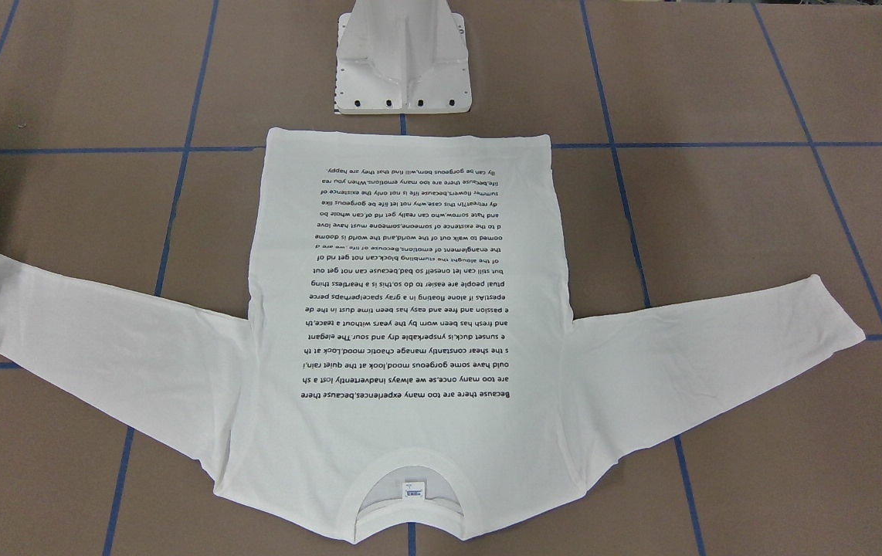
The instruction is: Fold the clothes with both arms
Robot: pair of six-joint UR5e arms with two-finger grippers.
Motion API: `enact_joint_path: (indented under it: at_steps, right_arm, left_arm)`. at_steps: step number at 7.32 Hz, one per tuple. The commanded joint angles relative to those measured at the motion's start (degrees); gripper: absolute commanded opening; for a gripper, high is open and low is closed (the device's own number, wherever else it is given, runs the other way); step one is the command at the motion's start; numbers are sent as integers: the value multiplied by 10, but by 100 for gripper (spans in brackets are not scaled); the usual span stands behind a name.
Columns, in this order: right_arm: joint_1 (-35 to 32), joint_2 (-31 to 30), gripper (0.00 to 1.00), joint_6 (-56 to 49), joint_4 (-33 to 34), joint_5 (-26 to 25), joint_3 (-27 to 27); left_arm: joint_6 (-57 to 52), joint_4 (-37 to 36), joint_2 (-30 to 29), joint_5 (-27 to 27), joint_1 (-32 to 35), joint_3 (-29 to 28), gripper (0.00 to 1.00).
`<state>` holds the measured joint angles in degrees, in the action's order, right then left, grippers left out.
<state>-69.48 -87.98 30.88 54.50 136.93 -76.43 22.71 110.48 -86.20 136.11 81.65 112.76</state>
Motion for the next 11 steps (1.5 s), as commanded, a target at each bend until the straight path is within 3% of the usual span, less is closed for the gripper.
enact_joint_path:
  at_steps: [1,4,5,6,7,8,11]
  right_arm:
    - [3,-3,88,1,-1,0,9]
    - [7,-3,82,1,0,-1,23]
    - [7,-2,76,1,0,-2,23]
    - [7,-2,60,1,0,-3,23]
    - [7,-1,23,1,1,-2,23]
    - [7,0,0,1,1,-2,22]
    - [7,6,0,2,1,2,22]
  left_arm:
    - [0,0,1,0,0,0,100]
    - [-1,0,1,0,0,1,100]
    - [-3,1,1,0,0,1,100]
    - [-4,1,1,0,0,2,100]
    - [-5,0,1,0,0,2,100]
    - [-7,0,2,-1,0,2,100]
    - [-7,1,2,-1,1,2,100]
